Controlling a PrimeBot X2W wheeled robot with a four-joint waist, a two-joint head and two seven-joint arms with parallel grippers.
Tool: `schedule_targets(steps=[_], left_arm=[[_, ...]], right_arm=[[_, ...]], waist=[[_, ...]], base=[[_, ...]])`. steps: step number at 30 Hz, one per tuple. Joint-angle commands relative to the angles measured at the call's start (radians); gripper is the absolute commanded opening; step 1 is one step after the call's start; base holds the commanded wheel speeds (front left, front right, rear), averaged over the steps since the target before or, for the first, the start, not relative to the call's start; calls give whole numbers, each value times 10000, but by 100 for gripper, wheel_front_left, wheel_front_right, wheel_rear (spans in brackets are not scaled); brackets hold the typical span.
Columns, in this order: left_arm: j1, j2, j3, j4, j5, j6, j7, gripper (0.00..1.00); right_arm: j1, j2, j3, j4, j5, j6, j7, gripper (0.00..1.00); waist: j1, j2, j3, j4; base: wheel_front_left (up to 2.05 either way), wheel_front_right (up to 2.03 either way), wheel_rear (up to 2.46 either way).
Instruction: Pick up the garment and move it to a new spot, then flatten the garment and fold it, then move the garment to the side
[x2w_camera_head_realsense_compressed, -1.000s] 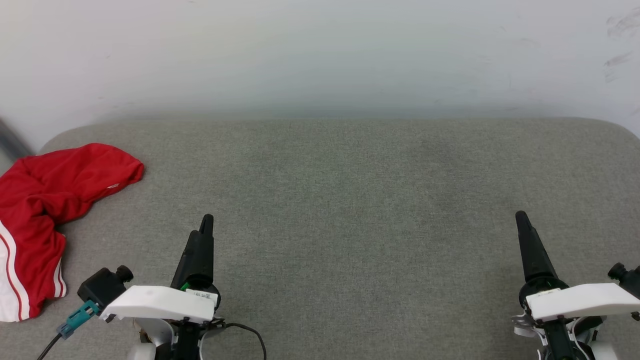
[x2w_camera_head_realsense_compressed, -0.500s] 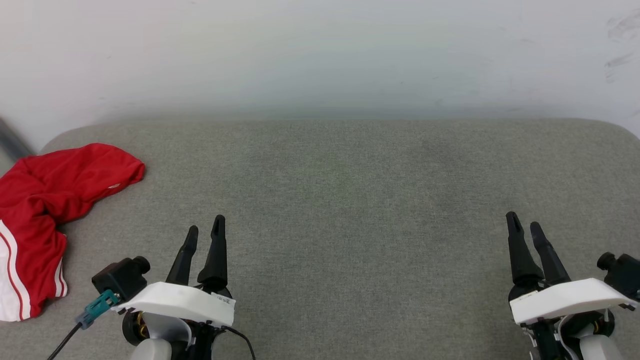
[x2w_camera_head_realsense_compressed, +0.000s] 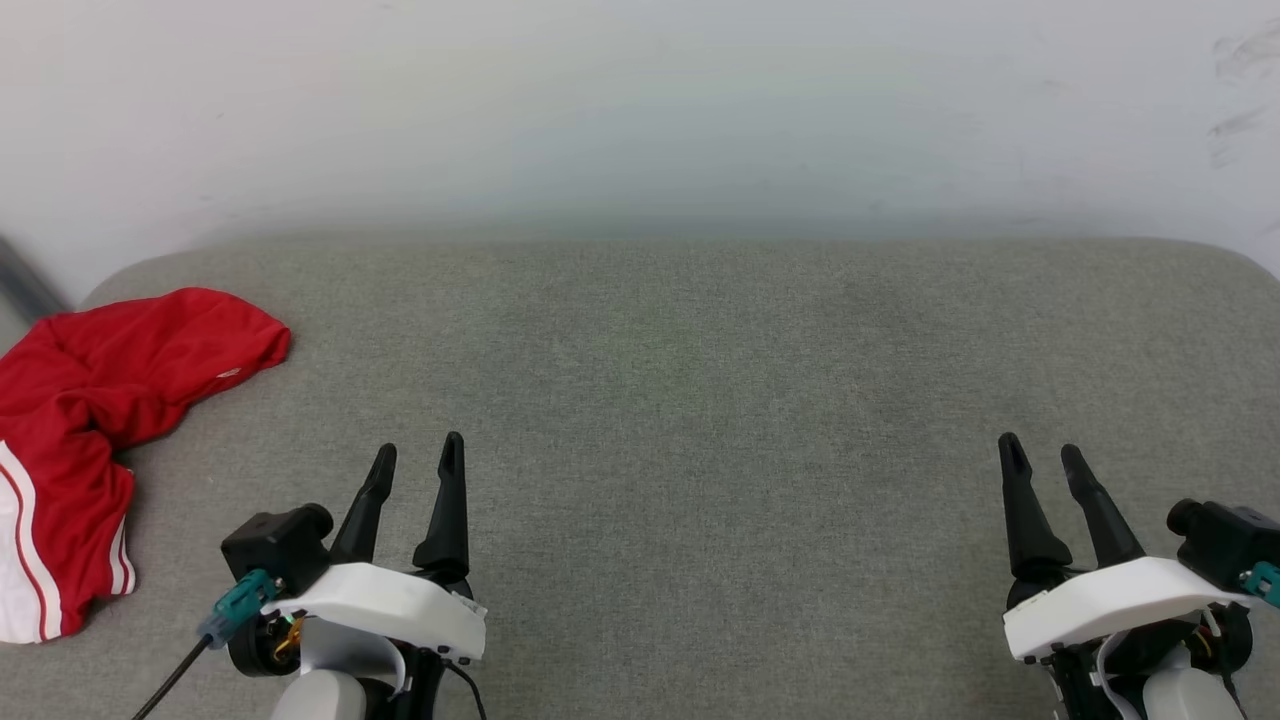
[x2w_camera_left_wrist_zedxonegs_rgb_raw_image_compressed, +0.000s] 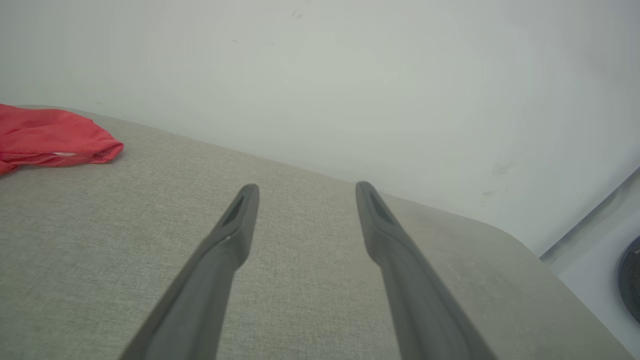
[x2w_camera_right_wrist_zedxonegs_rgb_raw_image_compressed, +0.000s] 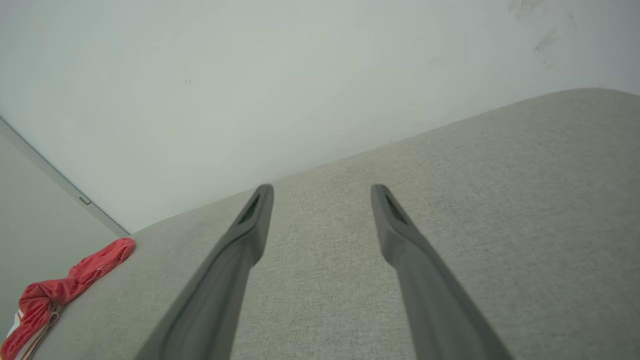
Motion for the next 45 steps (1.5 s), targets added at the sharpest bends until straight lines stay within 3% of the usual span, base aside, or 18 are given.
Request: schedule_targets(steps=[1,15,45], left_arm=[[-208,94,-66,-1,368,62,-112,100],[-318,150,-317,329,1902,256,-503,100],[-473,5,-332,897,3615,278,-1063,100]], right_arm=[[-227,28,-25,-75,-423,22,-17,100],[-181,106,-108,-178,-2115,23,-104,100],[-238,108,44,-101,-3548,25,-330,100]], waist=[[0,-1,-2,6],[0,-1,-15,24],[0,-1,14,91]], base=[[0,0,0],[0,0,0],[0,0,0]])
